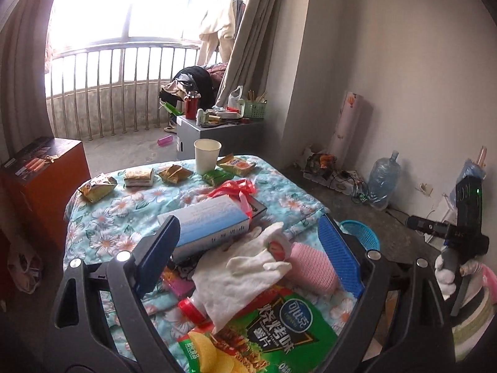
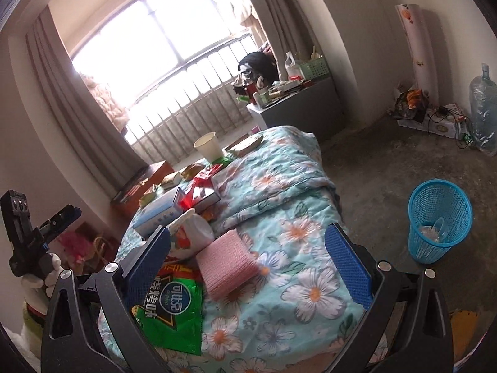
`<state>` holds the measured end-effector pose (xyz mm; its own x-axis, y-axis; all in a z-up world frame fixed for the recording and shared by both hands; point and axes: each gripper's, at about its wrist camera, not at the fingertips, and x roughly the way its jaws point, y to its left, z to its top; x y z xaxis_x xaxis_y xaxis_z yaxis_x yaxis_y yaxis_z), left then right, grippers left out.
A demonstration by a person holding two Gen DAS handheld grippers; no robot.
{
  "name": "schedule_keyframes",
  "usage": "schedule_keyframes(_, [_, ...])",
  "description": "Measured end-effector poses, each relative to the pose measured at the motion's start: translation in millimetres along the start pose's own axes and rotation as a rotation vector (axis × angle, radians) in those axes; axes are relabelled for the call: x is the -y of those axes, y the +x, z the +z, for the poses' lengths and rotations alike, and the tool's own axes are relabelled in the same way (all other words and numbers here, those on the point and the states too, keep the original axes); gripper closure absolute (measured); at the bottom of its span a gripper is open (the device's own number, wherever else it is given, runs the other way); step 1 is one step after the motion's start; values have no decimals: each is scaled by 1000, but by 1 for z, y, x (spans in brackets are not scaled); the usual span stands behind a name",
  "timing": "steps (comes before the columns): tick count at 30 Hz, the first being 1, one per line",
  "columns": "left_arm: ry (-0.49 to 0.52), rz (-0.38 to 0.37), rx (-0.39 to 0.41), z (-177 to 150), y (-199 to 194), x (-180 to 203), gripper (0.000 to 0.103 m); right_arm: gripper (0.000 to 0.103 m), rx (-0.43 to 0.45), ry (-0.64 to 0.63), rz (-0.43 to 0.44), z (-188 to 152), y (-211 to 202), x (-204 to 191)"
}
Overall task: Collect trash
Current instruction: 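Reach the left tool to the white glove and close on it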
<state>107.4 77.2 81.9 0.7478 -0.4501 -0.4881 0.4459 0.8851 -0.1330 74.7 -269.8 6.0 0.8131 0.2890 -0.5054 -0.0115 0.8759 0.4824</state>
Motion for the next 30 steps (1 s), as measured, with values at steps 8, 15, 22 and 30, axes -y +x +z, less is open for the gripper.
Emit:
schedule_keyframes(8, [104, 17, -66, -49, 11, 20, 17, 7, -137, -67, 46, -7, 43, -30])
schedule_keyframes(15, [221, 95, -102, -72, 37, 35, 17, 7, -259, -142, 27, -15, 84, -45])
schedule_keyframes(22, [360, 160, -131, -81, 69, 45, 27, 7, -292, -150, -34, -15, 98, -39])
schedule_keyframes(30, [517, 234, -184, -94, 105, 53, 46, 7, -309, -102, -68, -14, 101, -24])
